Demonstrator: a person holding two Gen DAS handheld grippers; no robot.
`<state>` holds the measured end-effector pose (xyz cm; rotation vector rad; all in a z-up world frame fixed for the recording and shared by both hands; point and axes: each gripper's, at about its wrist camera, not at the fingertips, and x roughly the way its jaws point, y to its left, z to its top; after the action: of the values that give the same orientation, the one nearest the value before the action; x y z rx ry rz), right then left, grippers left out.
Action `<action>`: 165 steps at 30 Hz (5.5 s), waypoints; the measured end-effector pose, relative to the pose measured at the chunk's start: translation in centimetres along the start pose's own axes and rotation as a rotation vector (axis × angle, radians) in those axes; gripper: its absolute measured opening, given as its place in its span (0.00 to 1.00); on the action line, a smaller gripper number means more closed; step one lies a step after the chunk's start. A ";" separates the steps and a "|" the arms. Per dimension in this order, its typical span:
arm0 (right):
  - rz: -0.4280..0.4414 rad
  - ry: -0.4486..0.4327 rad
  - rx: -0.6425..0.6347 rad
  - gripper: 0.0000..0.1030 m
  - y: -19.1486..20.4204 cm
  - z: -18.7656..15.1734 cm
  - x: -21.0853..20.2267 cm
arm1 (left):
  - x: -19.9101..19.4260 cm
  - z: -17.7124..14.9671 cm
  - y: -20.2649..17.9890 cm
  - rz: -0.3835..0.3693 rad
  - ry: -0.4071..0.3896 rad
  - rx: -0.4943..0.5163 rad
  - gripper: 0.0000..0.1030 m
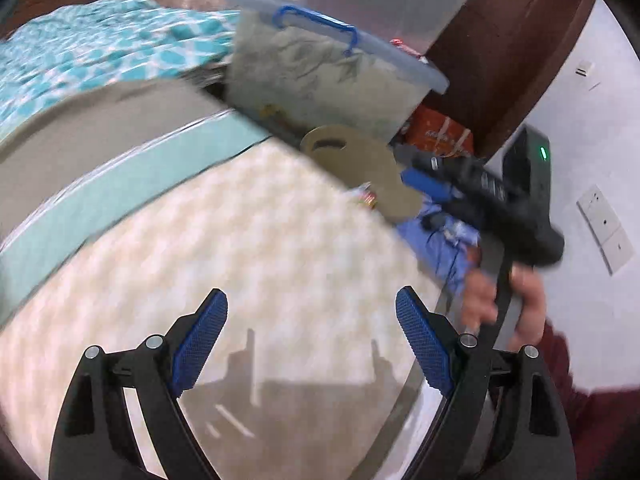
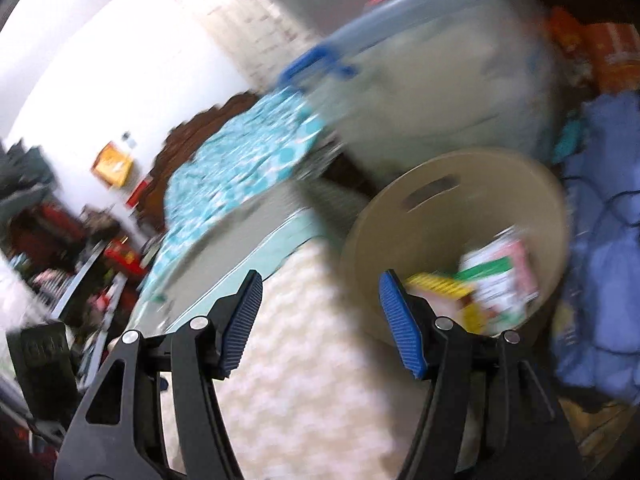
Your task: Collect trash
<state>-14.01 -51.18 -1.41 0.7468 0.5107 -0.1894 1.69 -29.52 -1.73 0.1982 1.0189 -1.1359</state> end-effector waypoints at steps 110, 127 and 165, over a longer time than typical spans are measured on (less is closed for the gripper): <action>0.069 0.346 -0.449 0.77 20.3 -18.8 7.6 | -11.5 -15.1 12.8 0.433 -0.204 -0.379 0.81; 0.078 0.351 -0.446 0.80 20.4 -18.9 7.6 | -13.0 -15.9 14.8 0.292 -0.262 -0.435 0.92; 0.245 0.416 -0.318 0.96 19.0 -17.6 8.0 | -13.1 -16.1 14.9 0.253 -0.266 -0.423 0.92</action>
<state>-7.28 -25.17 -4.99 0.5291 0.8157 0.2778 4.10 -4.46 -5.95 -0.1565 0.9417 -0.6768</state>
